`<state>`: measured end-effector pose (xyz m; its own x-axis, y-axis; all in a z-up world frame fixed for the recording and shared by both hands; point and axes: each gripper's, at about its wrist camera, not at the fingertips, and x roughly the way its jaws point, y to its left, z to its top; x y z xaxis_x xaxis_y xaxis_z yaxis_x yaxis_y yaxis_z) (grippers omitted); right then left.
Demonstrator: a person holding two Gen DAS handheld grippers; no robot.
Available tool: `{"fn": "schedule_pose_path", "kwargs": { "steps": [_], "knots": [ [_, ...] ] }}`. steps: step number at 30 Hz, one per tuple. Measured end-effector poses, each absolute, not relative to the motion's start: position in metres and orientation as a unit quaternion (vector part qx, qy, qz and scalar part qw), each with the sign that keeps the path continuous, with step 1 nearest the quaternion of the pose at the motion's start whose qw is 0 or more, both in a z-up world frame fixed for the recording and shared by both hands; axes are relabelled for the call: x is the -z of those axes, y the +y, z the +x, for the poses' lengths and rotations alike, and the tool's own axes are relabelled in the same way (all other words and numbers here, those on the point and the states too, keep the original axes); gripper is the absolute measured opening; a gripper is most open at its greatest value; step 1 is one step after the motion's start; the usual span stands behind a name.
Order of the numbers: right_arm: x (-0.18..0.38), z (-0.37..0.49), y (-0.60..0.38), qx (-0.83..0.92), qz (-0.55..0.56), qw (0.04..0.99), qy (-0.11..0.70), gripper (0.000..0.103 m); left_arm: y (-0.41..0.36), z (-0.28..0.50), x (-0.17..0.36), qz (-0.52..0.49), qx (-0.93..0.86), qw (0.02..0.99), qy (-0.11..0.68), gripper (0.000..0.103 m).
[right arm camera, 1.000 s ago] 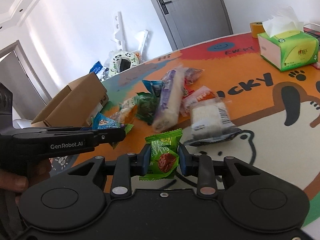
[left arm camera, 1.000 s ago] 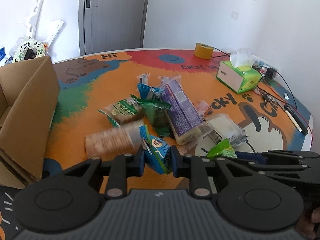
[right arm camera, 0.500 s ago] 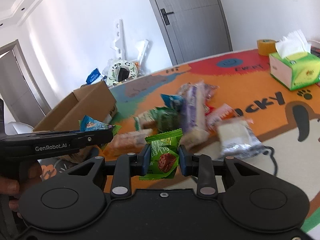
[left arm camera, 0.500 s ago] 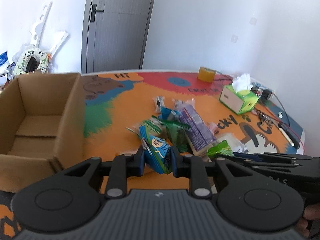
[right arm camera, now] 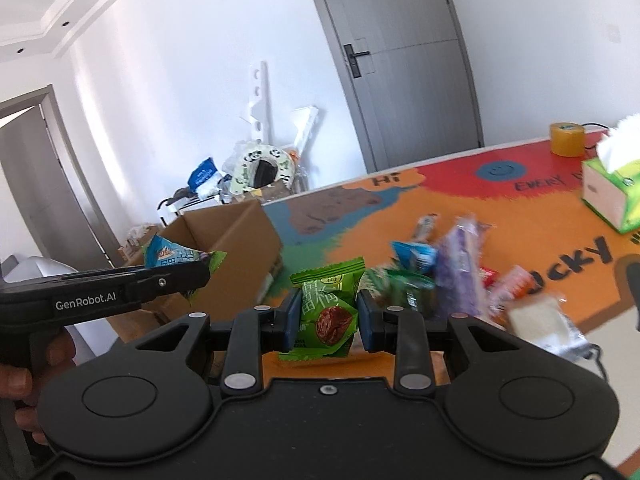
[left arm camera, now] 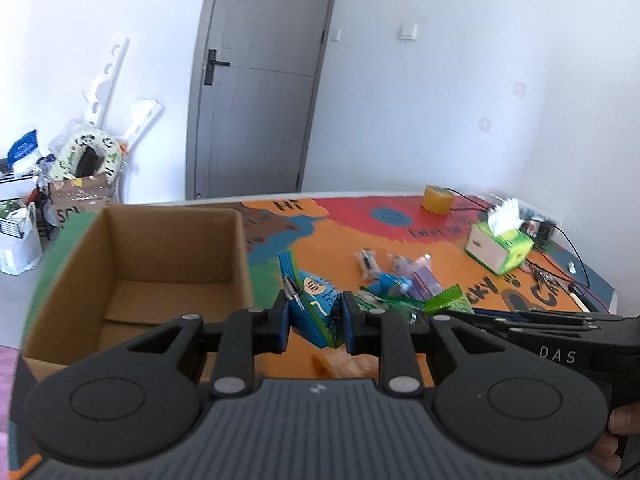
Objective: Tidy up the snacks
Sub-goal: 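Carry both held snack bags over the cardboard box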
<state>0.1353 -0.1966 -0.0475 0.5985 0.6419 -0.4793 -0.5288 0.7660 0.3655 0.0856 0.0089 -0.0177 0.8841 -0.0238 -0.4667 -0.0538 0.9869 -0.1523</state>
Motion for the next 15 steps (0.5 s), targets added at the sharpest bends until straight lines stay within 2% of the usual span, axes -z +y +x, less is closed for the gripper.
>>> {"fn": "schedule_pose_path", "kwargs": {
  "steps": [15],
  "knots": [
    [0.03, 0.138, -0.136, -0.365, 0.078, 0.882, 0.289, 0.03, 0.064, 0.078, 0.016, -0.095, -0.068, 0.965, 0.233, 0.024]
  ]
}}
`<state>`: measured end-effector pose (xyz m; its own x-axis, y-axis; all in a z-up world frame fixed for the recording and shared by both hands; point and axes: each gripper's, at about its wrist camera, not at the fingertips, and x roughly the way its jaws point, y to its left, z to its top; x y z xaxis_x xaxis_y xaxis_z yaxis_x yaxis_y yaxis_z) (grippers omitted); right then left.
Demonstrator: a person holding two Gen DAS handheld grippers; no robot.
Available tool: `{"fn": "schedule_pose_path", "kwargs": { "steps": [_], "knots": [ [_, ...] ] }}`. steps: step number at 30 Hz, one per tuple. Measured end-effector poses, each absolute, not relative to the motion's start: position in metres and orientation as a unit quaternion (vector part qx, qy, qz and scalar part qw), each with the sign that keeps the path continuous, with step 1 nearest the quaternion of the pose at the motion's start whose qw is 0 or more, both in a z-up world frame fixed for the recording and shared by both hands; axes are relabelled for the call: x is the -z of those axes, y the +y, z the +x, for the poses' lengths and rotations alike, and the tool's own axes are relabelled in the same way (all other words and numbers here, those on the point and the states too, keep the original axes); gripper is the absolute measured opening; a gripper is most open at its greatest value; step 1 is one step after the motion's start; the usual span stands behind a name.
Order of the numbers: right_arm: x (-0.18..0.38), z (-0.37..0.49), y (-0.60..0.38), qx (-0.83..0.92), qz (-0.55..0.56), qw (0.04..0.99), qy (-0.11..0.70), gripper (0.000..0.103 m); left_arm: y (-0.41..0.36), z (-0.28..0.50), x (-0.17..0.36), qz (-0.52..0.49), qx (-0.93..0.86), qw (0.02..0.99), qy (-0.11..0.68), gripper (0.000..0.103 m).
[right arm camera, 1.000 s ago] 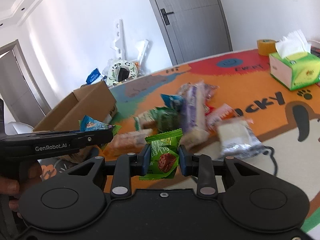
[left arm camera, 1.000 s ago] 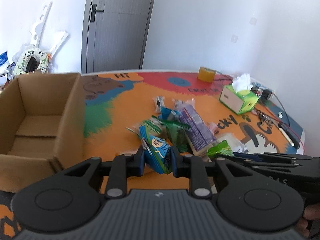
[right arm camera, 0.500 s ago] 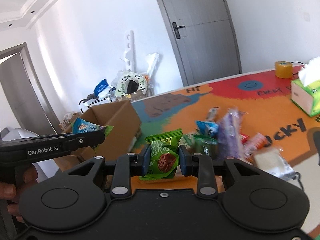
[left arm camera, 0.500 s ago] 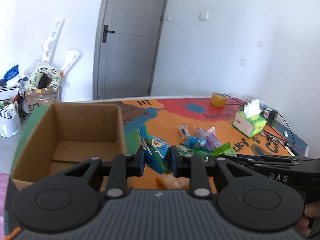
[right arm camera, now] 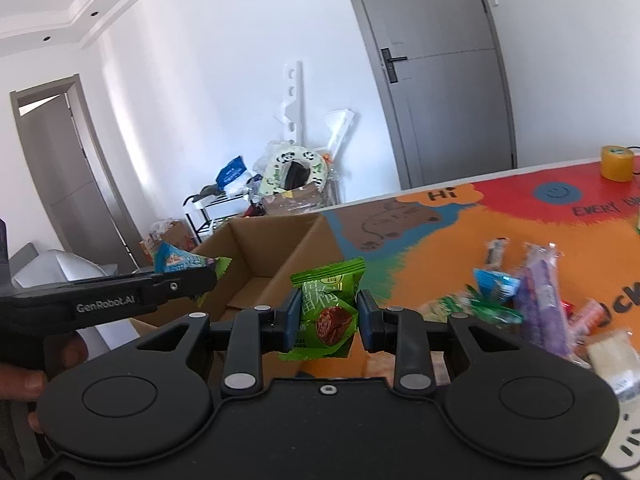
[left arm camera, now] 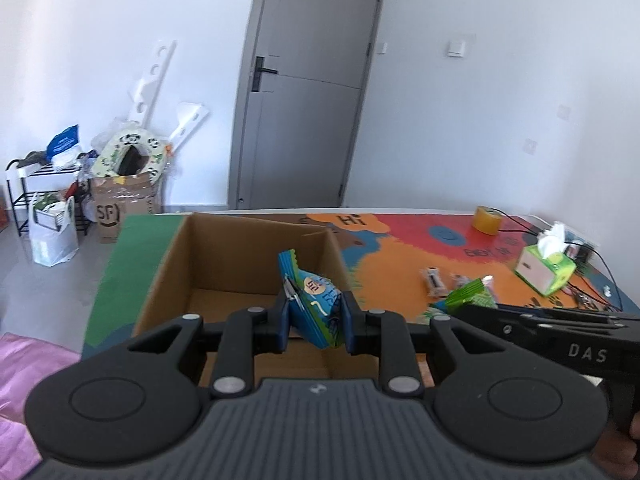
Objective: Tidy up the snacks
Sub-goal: 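Carry both held snack bags over the cardboard box, then open both grippers to drop the snack bags into the box, then move both tools back over the snack pile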
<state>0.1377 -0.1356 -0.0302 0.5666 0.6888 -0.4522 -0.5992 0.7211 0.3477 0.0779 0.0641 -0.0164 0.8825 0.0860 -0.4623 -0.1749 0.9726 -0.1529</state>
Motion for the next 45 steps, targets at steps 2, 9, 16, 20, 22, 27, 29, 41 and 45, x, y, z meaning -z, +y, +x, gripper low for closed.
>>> {"fn": "schedule_pose_path", "kwargs": {
  "steps": [2, 9, 16, 20, 22, 27, 29, 41, 45],
  "knots": [
    [0.028, 0.139, -0.127, -0.37, 0.076, 0.88, 0.288, 0.03, 0.072, 0.078, 0.018, -0.099, -0.074, 0.964, 0.235, 0.024],
    [0.021, 0.143, -0.103, -0.385, 0.077, 0.877, 0.277, 0.03, 0.093, 0.083, 0.024, -0.105, -0.097, 0.959, 0.246, 0.024],
    [0.014, 0.145, -0.085, -0.401, 0.08, 0.872, 0.269, 0.03, 0.1, 0.084, 0.024, -0.103, -0.121, 0.954, 0.253, 0.029],
    [0.012, 0.147, -0.079, -0.408, 0.083, 0.869, 0.268, 0.03, 0.1, 0.077, 0.02, -0.106, -0.133, 0.953, 0.25, 0.036],
    [0.011, 0.148, -0.077, -0.411, 0.086, 0.867, 0.269, 0.03, 0.1, 0.074, 0.018, -0.105, -0.138, 0.953, 0.248, 0.04],
    [0.011, 0.151, -0.07, -0.42, 0.094, 0.86, 0.274, 0.03, 0.104, 0.066, 0.013, -0.115, -0.147, 0.952, 0.243, 0.05],
    [0.01, 0.151, -0.066, -0.426, 0.094, 0.858, 0.271, 0.031, 0.104, 0.066, 0.012, -0.117, -0.152, 0.951, 0.243, 0.055],
    [0.013, 0.149, -0.095, -0.391, 0.105, 0.874, 0.269, 0.071, 0.096, 0.067, 0.009, -0.128, -0.165, 0.948, 0.239, 0.086],
    [0.016, 0.145, -0.113, -0.377, 0.103, 0.879, 0.273, 0.082, 0.087, 0.07, 0.01, -0.128, -0.155, 0.949, 0.241, 0.089]
  ]
}}
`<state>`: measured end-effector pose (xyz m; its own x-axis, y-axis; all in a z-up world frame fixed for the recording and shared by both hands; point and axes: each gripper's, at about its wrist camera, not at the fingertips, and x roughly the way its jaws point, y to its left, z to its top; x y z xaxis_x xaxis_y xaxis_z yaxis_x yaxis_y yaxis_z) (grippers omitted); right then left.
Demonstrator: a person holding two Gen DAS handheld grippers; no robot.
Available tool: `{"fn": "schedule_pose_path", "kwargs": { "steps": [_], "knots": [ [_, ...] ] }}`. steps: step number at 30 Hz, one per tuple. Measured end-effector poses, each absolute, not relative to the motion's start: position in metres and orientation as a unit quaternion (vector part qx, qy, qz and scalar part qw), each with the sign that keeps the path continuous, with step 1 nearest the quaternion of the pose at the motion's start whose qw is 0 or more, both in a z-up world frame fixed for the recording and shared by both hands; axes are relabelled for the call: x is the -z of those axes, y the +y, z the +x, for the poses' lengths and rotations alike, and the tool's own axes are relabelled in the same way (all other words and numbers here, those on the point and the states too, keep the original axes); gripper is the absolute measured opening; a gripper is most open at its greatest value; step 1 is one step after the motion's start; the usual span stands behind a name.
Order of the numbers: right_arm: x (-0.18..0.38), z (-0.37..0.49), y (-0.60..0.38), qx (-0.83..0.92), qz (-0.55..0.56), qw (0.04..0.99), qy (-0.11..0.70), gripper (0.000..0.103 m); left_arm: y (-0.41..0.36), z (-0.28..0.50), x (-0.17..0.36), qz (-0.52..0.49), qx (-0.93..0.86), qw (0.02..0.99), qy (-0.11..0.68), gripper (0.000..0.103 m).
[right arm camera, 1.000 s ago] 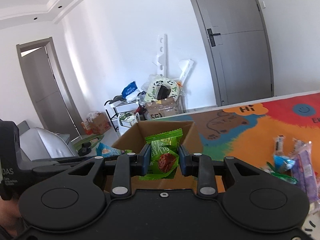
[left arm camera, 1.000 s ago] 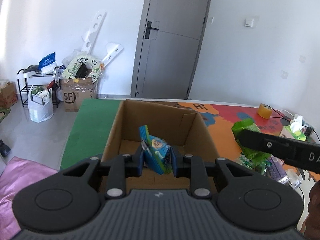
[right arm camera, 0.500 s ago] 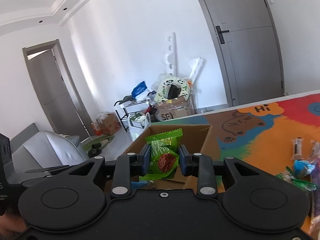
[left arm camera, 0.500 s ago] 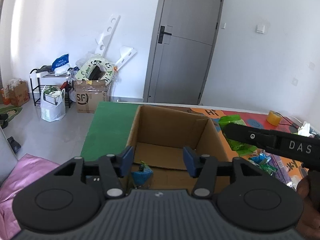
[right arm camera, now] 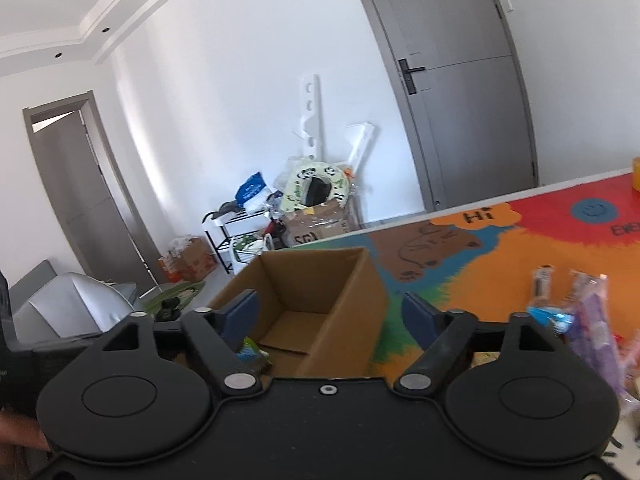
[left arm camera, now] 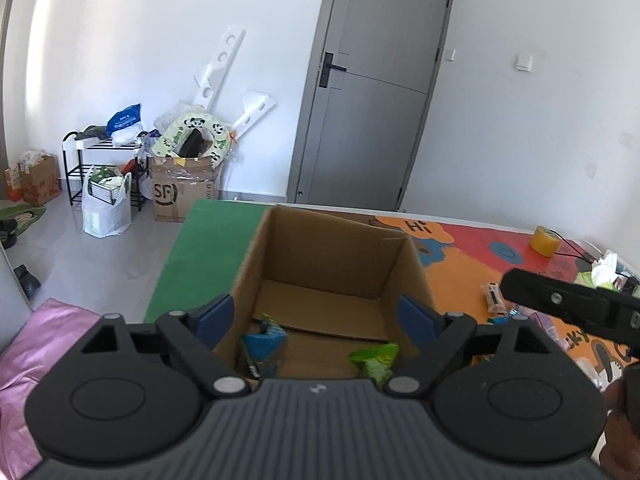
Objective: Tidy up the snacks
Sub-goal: 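Move both tools back over the snack pile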
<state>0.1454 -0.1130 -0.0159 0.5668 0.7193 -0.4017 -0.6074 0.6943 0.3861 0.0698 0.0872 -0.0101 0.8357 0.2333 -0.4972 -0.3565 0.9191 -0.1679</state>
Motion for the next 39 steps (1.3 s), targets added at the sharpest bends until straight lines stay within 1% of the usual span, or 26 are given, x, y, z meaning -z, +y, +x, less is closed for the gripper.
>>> {"fn": "schedule_pose_path", "kwargs": {
  "steps": [2, 5, 9, 39],
  "knots": [
    [0.017, 0.143, -0.124, -0.369, 0.105, 0.883, 0.271, 0.092, 0.083, 0.071, 0.01, -0.126, -0.15, 0.95, 0.242, 0.09],
    [0.019, 0.142, -0.138, -0.359, 0.108, 0.888, 0.268, 0.098, 0.075, 0.073, 0.011, -0.124, -0.143, 0.951, 0.243, 0.091],
    [0.022, 0.14, -0.154, -0.344, 0.111, 0.893, 0.267, 0.103, 0.065, 0.074, 0.012, -0.121, -0.129, 0.953, 0.244, 0.092],
    [0.052, 0.124, -0.284, -0.248, 0.126, 0.918, 0.284, 0.102, -0.039, 0.086, 0.018, -0.09, -0.029, 0.963, 0.253, 0.093]
  ]
}}
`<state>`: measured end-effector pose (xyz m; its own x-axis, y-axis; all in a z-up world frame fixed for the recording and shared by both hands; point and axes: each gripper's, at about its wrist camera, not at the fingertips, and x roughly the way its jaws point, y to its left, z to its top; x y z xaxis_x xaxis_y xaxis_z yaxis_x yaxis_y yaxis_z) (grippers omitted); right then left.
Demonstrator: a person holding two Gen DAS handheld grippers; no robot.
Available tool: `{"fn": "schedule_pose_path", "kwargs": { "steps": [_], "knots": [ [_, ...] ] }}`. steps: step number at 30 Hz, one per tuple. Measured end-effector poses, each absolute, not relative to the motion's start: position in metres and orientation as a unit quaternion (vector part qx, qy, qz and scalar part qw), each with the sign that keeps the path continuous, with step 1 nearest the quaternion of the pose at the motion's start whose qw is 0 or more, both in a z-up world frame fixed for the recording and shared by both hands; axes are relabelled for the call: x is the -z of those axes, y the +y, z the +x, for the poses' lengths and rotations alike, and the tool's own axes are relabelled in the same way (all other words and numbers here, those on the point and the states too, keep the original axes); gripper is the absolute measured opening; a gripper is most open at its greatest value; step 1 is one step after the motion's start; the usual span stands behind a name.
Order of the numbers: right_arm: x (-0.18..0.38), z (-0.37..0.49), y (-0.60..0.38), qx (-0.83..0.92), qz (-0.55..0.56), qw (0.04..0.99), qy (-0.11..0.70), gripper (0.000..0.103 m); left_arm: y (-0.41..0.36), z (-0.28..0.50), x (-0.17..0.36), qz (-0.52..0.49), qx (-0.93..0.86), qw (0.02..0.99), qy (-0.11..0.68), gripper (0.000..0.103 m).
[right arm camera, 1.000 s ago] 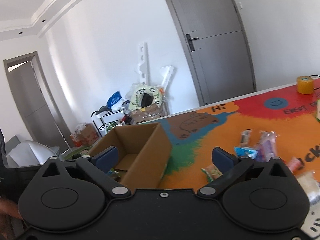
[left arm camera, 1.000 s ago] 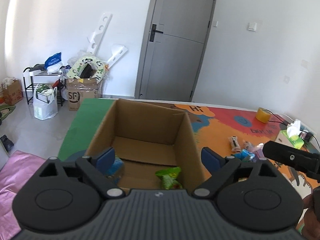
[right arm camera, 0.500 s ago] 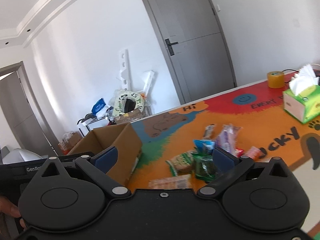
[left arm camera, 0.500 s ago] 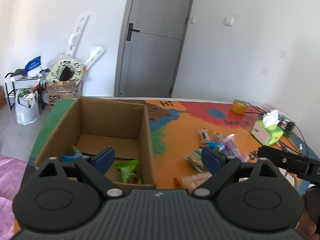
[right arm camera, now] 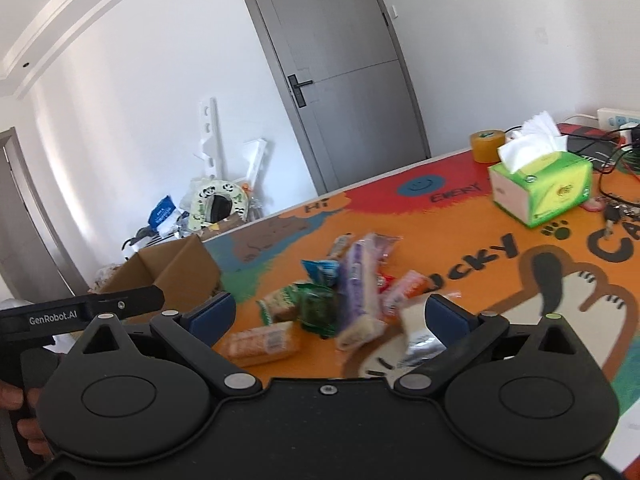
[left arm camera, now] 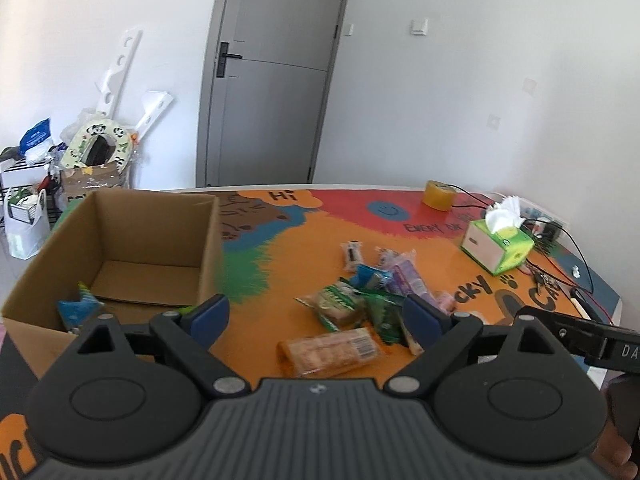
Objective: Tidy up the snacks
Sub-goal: 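Move both tools back over the snack pile, then grasp the biscuit pack with the left gripper while the right grasps the white pastry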
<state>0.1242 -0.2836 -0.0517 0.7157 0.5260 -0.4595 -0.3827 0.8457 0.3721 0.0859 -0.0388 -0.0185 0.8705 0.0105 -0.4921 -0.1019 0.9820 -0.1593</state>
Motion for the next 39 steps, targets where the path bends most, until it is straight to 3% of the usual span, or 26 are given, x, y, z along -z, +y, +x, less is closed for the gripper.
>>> {"fn": "schedule_pose_path", "kwargs": {
  "steps": [11, 22, 39],
  "knots": [
    [0.067, 0.133, -0.307, -0.226, 0.122, 0.918, 0.301, 0.101, -0.065, 0.104, 0.033, -0.08, -0.008, 0.961, 0.263, 0.092],
    [0.087, 0.152, -0.311, -0.215, 0.121, 0.913, 0.324, 0.086, -0.073, 0.132, 0.054, -0.068, 0.005, 0.955, 0.289, 0.09],
    [0.109, 0.184, -0.316, -0.203, 0.126, 0.906, 0.348, 0.08, -0.068, 0.179, 0.085, -0.087, -0.007, 0.941, 0.326, 0.087]
  ]
}}
